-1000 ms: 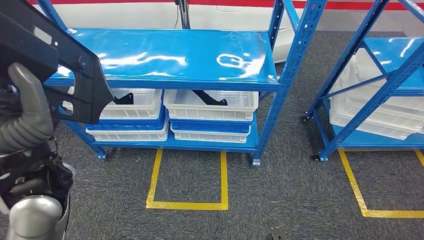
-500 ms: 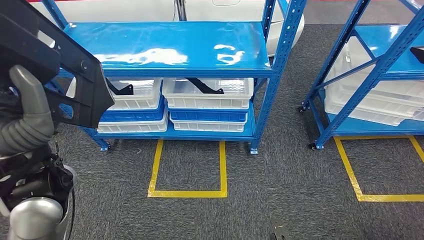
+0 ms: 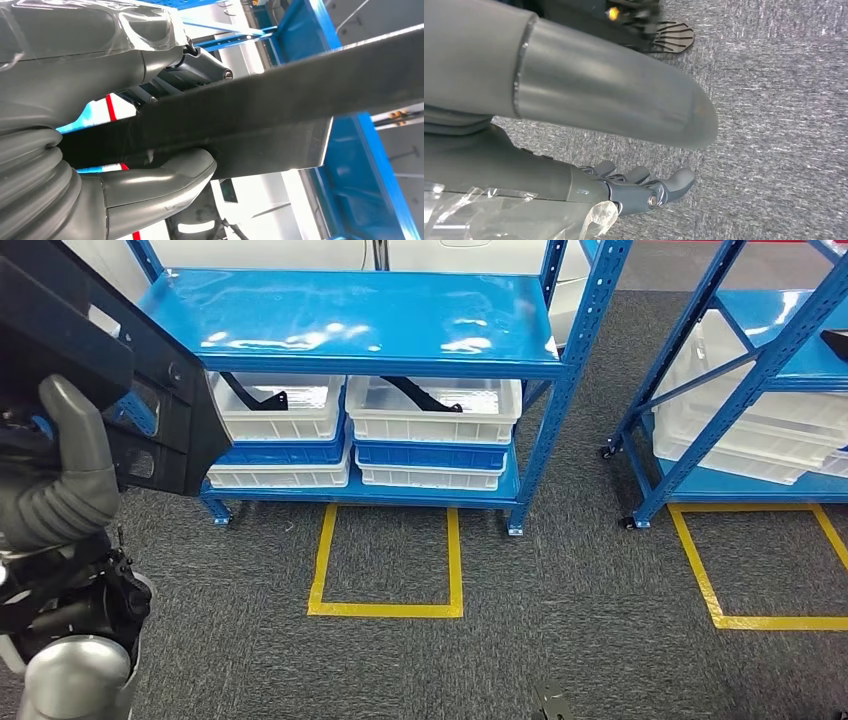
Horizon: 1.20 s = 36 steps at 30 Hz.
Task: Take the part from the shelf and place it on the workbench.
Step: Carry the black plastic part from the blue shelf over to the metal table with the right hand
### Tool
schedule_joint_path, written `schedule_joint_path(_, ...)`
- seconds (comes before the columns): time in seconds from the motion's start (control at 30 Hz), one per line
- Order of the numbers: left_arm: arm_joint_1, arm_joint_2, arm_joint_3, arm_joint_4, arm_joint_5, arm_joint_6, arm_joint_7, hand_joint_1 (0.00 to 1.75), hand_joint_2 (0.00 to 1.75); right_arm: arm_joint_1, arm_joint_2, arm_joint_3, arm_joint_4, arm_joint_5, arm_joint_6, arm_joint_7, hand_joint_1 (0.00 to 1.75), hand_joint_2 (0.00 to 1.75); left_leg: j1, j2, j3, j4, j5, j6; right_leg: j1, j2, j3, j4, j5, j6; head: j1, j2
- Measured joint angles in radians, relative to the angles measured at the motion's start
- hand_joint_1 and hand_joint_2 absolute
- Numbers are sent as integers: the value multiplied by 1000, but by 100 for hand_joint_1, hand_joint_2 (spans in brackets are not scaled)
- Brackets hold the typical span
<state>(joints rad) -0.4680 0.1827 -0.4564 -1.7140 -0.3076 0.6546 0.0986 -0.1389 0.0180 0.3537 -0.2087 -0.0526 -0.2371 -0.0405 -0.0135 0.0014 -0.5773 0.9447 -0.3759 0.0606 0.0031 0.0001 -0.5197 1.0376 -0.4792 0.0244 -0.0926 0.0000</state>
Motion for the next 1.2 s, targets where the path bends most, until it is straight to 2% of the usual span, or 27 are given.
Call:
schedule_joint_path(0.03, 0, 0, 0, 0, 0, 0, 0, 175, 175, -1, -2, 0, 0, 0, -1, 0, 0, 0, 0, 1, -3, 0, 6, -4, 4, 0, 35, -58, 0, -6, 0, 0)
schedule_joint_path(0.07, 0, 0, 0, 0, 0, 0, 0, 175, 175, -2, -3, 0, 0, 0, -1, -1, 0, 0, 0, 3, -6, -1, 12, -8, 8, 0, 54, -94, -3, -9, 0, 0)
schedule_joint_path(0.13, 1, 0, -1, 0, 3, 0, 1, 175, 175, -2, -1, 0, 0, 0, -1, -1, 0, 0, 2, 5, -11, -2, 20, -20, 7, 0, 51, -113, 6, -14, 0, 0)
schedule_joint_path(0.17, 1, 0, -1, 0, 9, 0, 1, 175, 175, -3, 0, 0, 0, -1, -1, -1, 0, 0, 3, 4, -18, 6, 9, -25, 4, -1, 47, -117, 13, -18, 0, 0)
schedule_joint_path(0.2, 2, 0, 0, 0, 17, -1, 1, 175, 175, -2, 1, 0, 0, -2, -1, -1, 0, 0, 4, 3, -29, 32, -16, -32, -1, -4, 41, -121, 21, -22, -1, 0)
schedule_joint_path(0.23, 3, 0, 0, 0, 28, -1, 1, 175, 175, -2, 2, 0, 0, -4, 1, -1, 0, 0, 8, 2, -49, 85, -59, -39, -4, -5, 34, -122, 30, -25, -1, 0)
schedule_joint_path(0.3, 7, 0, 0, 0, 45, -2, 0, 175, 175, -1, 2, 0, 0, -8, 5, -1, 0, 0, 18, 2, -97, 226, -141, -52, -5, -7, 16, -122, 44, -26, -2, 0)
schedule_joint_path(0.33, 10, 0, 0, 0, 48, -2, 0, 175, 175, -1, 2, 0, 0, -9, 6, -1, 0, 0, 23, 2, -114, 284, -159, -59, -6, -8, 6, -121, 51, -24, -2, 0)
schedule_joint_path(0.37, 12, 0, 0, 0, 50, -2, -1, 175, 175, -1, 2, 0, 0, -10, 6, -1, 0, 0, 28, 2, -114, 307, -152, -64, -8, -8, -2, -120, 57, -22, -2, 0)
schedule_joint_path(0.4, 14, 0, 0, 1, 50, -2, -2, 175, 175, 0, 3, 0, 0, -10, 6, 0, 0, 0, 31, 4, -95, 292, -129, -69, -11, -11, -10, -118, 61, -19, -2, 0)
schedule_joint_path(0.47, 15, 0, 0, 1, 49, -1, -3, 175, 175, 1, 4, 0, 0, -6, 2, 2, 0, 0, 36, 22, -11, 159, -74, -78, -14, -18, -21, -111, 65, -12, -2, 0)
schedule_joint_path(0.5, 13, 0, 0, 1, 49, -1, -3, 175, 175, 2, 4, 0, 0, -4, 0, 1, 0, 0, 33, 34, 33, 86, -60, -78, -14, -23, -26, -106, 67, -7, -3, 0)
schedule_joint_path(0.53, 12, 0, 0, 1, 49, -1, -3, 175, 175, 2, 4, 0, 0, -3, -2, 0, 0, 0, 30, 44, 61, 33, -56, -74, -13, -28, -29, -103, 68, -1, -3, 0)
schedule_joint_path(0.57, 10, 0, 0, 1, 54, 0, -3, 175, 175, 3, 4, 0, 0, -1, -4, -1, 0, 0, 26, 48, 73, 3, -60, -67, -12, -34, -32, -100, 70, 5, -3, 0)
schedule_joint_path(0.63, 11, 0, 0, 1, 74, 1, -3, 175, 175, 3, 4, 1, 0, -1, -4, 0, 0, 0, 24, 34, 68, -8, -59, -46, -11, -48, -37, -98, 73, 16, -2, 0)
schedule_joint_path(0.7, 13, 0, 1, 1, 94, 1, -3, 175, 175, 3, 4, 1, 0, -1, -2, 2, 0, 0, 26, 18, 60, -13, -51, -26, -12, -41, -53, -62, 43, 25, -1, 0)
schedule_joint_path(0.73, 13, 0, 1, 1, 99, 1, -3, 175, 175, 4, 4, 1, 0, -1, -1, 3, 0, 0, 27, 11, 56, -14, -45, -18, -13, -30, -73, -12, 9, 28, 0, 0)
schedule_joint_path(0.8, 14, -1, 1, 1, 105, 2, -3, 175, 175, 6, 4, 1, 0, -1, 1, 5, 0, 0, 24, -4, 46, -13, -37, -7, -14, -12, -133, 137, -71, 30, 1, 0)
schedule_joint_path(0.83, 16, -1, 1, 1, 107, 2, -3, 175, 175, 8, 4, 1, 0, -1, 2, 5, 0, 0, 22, -13, 41, -13, -33, -4, -13, -9, -157, 199, -95, 29, 1, 0)
schedule_joint_path(0.87, 17, -1, 1, 1, 109, 2, -3, 175, 175, 11, 4, 2, 0, -1, 3, 6, 0, 0, 19, -23, 37, -13, -29, -3, -13, -7, -165, 227, -100, 27, 1, 0)
schedule_joint_path(0.9, 18, -1, 1, 1, 111, 2, -3, 175, 175, 13, 4, 2, 0, -1, 3, 5, 0, 0, 17, -34, 35, -12, -26, -3, -13, -5, -151, 211, -85, 24, 1, 0)
schedule_joint_path(0.93, 18, -1, 1, 1, 113, 3, -3, 175, 175, 15, 4, 2, 0, -1, 3, 5, 0, 0, 16, -46, 33, -12, -23, -4, -13, 4, -117, 153, -54, 18, 0, 0)
schedule_joint_path(1.0, 17, -1, 1, 1, 114, 6, -3, 175, 175, 19, 3, 2, 0, -1, 3, 4, 0, 0, 13, -67, 30, -10, -19, -9, -13, 48, -34, -2, 7, 4, 1, 0)
schedule_joint_path(1.03, 17, -1, 1, 1, 115, 8, -3, 175, 175, 20, 2, 2, 0, -2, 3, 4, 0, 0, 13, -75, 25, -8, -16, -13, -12, 67, -7, -55, 22, 0, 1, 0)
schedule_joint_path(1.07, 16, -1, 1, 1, 116, 10, -3, 175, 175, 20, 1, 2, 0, -3, 3, 3, 0, 0, 13, -83, 20, -7, -13, -19, -11, 78, 4, -81, 25, -2, 1, 0)
schedule_joint_path(1.13, 17, -1, 2, 1, 118, 14, -4, 175, 175, 19, 3, 2, 0, -6, 2, 1, 0, 0, 14, -102, 9, -6, -5, -32, -11, 62, 4, -90, 26, -4, 1, 0)
schedule_joint_path(1.2, 17, 0, 6, 1, 119, 16, -4, 175, 175, 18, 5, 2, 0, -9, 2, -2, 0, 0, 14, -86, -5, 15, -21, -44, -16, 38, 4, -96, 32, -10, 0, 0)
